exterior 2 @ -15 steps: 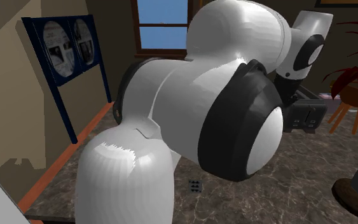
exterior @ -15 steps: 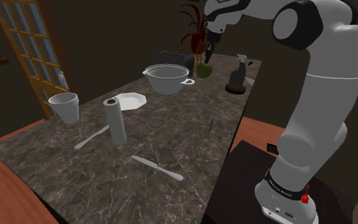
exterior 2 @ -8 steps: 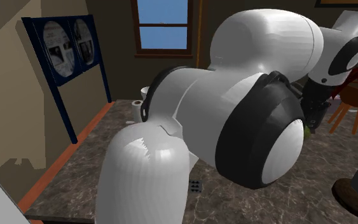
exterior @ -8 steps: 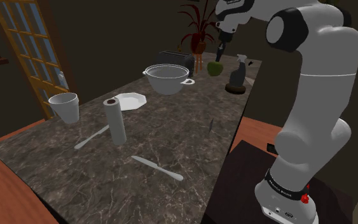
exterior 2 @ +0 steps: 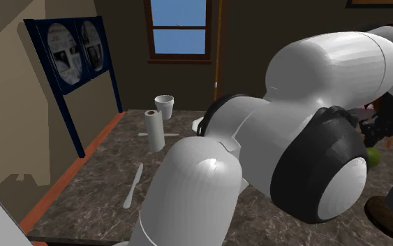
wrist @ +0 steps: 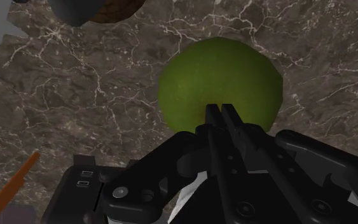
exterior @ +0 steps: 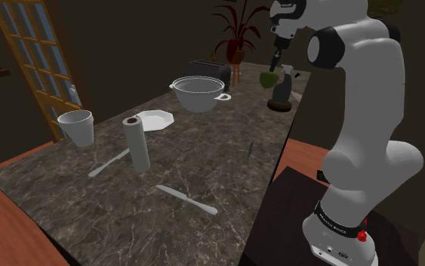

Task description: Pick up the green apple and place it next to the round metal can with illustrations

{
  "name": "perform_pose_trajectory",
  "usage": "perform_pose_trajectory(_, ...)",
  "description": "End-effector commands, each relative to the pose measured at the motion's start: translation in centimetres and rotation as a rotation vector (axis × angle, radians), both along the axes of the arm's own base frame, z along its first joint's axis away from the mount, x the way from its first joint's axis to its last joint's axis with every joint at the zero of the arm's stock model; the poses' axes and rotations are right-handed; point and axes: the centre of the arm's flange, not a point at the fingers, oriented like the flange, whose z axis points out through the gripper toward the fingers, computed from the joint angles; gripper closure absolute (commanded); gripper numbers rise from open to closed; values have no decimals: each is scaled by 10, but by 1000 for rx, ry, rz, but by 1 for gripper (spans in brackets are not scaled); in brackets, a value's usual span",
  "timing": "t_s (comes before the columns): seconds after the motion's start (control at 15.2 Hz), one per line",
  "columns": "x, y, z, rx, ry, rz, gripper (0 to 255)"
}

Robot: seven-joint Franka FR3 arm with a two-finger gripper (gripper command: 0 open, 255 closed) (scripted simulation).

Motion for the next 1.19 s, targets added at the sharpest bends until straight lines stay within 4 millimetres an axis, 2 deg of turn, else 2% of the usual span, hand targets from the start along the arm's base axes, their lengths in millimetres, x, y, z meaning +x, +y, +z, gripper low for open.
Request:
perform_pose_trajectory(0.0, 0, -9, -5, 0, 0, 1, 255)
perform_pose_trajectory(1.12, 0, -9, -94, 0, 0, 1, 255)
